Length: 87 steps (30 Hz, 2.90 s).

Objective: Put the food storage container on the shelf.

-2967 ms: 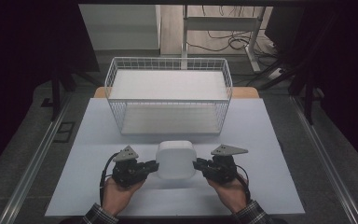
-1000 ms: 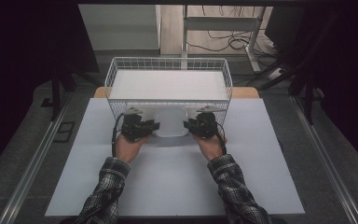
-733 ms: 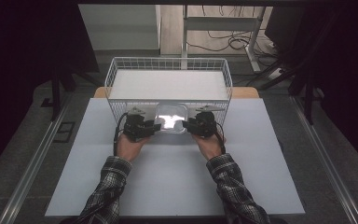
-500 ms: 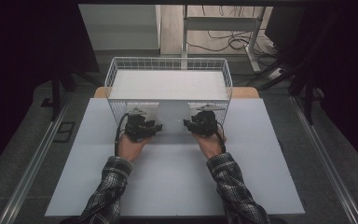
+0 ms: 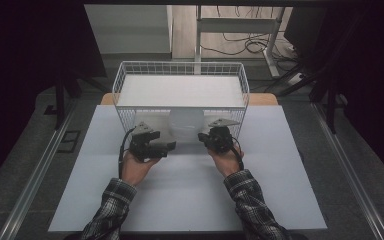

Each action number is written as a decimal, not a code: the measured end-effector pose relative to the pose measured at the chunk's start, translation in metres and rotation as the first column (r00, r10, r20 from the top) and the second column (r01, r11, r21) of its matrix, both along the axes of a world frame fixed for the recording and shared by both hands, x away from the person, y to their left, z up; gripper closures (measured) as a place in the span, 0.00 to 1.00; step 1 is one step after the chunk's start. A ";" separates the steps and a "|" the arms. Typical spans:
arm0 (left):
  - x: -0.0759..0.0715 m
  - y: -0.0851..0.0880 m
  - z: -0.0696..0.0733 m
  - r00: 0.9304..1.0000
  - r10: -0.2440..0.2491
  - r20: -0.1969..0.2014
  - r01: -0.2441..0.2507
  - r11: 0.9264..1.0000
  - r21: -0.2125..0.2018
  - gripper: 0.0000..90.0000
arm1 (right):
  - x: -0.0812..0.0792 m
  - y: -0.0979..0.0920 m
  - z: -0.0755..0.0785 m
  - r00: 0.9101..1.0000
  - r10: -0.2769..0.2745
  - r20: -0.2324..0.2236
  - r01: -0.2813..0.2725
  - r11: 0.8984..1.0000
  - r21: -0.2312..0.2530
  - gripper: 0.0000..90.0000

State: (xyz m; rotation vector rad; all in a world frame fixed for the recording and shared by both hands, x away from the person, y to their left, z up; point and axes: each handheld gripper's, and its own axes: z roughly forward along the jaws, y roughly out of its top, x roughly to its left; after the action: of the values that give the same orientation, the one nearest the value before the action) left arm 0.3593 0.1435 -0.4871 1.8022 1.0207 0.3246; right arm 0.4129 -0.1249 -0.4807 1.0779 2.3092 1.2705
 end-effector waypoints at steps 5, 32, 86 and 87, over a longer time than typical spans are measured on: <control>-0.031 0.001 -0.007 1.000 -0.014 0.003 0.014 0.999 0.034 0.06 | 0.003 0.010 -0.010 1.000 0.017 -0.009 -0.018 0.999 -0.027 0.99; -0.067 0.012 -0.022 1.000 -0.025 0.019 0.024 0.996 0.083 0.03 | 0.017 0.015 -0.019 1.000 -0.016 0.026 0.017 0.998 -0.052 0.80; -0.067 0.015 -0.026 0.999 -0.045 0.018 0.044 0.997 0.071 0.04 | -0.037 0.002 -0.010 0.992 0.127 0.017 -0.126 0.990 -0.066 0.03; -0.068 0.014 -0.026 0.999 -0.050 0.019 0.049 0.996 0.072 0.04 | -0.037 0.001 -0.009 0.992 0.128 0.019 -0.127 0.990 -0.066 0.03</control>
State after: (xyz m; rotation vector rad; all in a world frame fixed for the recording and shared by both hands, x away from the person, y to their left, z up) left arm 0.2912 0.1572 -0.5129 1.8812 0.9589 0.3523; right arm 0.3755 -0.1242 -0.4902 0.9027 2.4178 1.2366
